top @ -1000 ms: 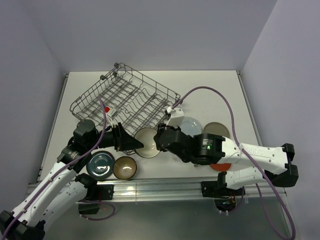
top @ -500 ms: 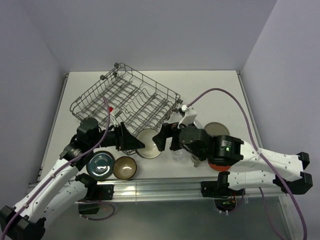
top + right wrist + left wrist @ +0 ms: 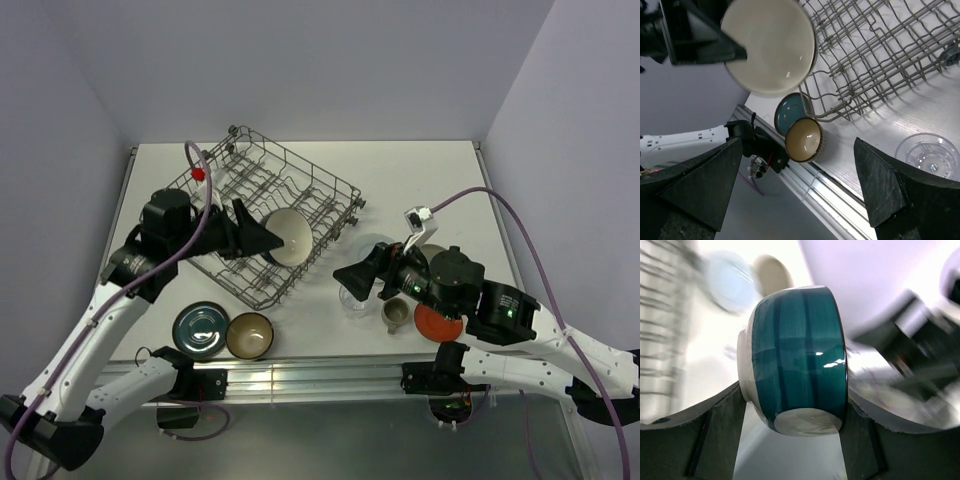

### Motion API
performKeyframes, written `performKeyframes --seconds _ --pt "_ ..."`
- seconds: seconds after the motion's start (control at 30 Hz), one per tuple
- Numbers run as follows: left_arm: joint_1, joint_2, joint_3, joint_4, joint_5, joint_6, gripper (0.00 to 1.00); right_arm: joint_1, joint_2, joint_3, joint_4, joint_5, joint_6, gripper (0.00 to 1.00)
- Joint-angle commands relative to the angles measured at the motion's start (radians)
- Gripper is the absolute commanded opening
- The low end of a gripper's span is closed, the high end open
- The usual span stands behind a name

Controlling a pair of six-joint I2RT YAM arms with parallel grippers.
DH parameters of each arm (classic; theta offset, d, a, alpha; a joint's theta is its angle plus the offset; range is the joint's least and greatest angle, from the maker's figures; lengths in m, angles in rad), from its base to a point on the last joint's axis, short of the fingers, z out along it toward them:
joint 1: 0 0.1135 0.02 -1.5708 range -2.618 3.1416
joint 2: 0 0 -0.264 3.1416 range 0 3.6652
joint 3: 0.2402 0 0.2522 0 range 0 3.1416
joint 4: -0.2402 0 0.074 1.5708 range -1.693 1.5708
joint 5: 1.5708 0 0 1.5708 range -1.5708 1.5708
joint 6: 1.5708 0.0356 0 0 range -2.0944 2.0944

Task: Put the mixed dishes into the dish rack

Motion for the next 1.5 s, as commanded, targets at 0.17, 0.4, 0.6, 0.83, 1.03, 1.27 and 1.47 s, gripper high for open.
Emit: performKeyframes --seconds 0.17,0.4,0.6,0.83,1.03,1.27,1.47 --pt "0.005 0.163 0.299 -0.267 -0.577 0.253 0.00 -0.007 -0.035 -0.007 -0.045 0.023 -0.011 1.00" --pt "0.007 0.348 0.401 -0.255 -0.858 0.369 0.00 -0.023 -0.046 -0.025 -0.065 0.023 -0.023 1.00" --pt "0.005 0.526 0.502 -0.209 -1.020 0.432 0.00 -0.036 -0.046 -0.063 -0.063 0.003 -0.026 1.00" --pt "0.007 0.824 0.711 -0.200 -1.227 0.488 0.00 -0.050 -0.092 -0.134 -0.062 -0.016 -0.024 1.00" --pt "0.018 1.031 0.864 -0.157 -1.388 0.586 0.00 -0.059 -0.122 -0.165 -0.068 -0.041 -0.020 1.00" --pt "0.048 1.197 1.026 -0.128 -1.449 0.663 0.00 -0.072 -0.159 -0.162 -0.123 -0.046 -0.037 1.00" --pt "0.122 1.166 0.938 -0.090 -1.340 0.541 0.00 -0.078 -0.138 -0.128 -0.162 -0.023 -0.049 1.00"
